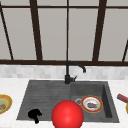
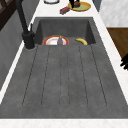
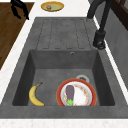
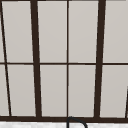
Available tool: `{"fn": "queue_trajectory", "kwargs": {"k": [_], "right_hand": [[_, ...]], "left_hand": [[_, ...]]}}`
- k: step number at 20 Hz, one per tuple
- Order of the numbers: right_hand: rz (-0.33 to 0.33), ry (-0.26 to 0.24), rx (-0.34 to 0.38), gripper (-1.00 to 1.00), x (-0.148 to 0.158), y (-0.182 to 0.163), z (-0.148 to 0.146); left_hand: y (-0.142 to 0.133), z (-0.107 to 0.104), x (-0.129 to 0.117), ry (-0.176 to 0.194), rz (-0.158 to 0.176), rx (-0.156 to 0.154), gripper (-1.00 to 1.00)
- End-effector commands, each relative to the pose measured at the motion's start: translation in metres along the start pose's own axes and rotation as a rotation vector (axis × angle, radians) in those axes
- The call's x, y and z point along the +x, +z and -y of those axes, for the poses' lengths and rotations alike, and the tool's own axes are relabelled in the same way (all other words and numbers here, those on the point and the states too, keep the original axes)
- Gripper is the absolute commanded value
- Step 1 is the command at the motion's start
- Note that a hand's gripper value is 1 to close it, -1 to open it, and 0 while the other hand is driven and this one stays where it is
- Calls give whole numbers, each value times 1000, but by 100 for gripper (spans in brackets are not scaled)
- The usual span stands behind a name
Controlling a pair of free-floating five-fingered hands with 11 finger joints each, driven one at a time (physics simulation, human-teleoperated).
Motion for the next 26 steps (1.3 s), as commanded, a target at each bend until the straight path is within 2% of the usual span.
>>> {"fn": "queue_trajectory", "kwargs": {"k": [1,3,4,5,6,7,8,11,14,20,23,24,26], "right_hand": [[-47,19,-64,100,-23,1,-28],[-9,-32,-59,100,-33,11,-34],[19,-70,-35,100,-29,23,-30],[33,-97,-49,100,-20,27,-27],[31,-118,-87,-100,-18,29,-25],[51,-143,-167,-100,-24,34,-21],[48,-137,-156,-100,-20,23,-23],[60,-157,-211,-100,-23,28,-11],[63,-177,-189,-100,-22,33,15],[59,-195,-142,-100,-21,42,42],[6,-207,-141,-100,-7,35,49],[-22,-185,-172,-100,-6,36,53],[-37,-177,-177,-100,3,32,55]], "left_hand": [[0,0,0,0,0,0,0],[0,0,0,0,0,0,0],[0,0,0,0,0,0,0],[0,0,0,0,0,0,0],[0,0,0,0,0,0,0],[0,0,0,0,0,0,0],[0,0,0,0,0,0,0],[0,0,0,0,0,0,0],[0,0,0,0,0,0,0],[0,0,0,0,0,0,0],[0,0,0,0,0,0,0],[0,0,0,0,0,0,0],[0,0,0,0,0,0,0]]}}
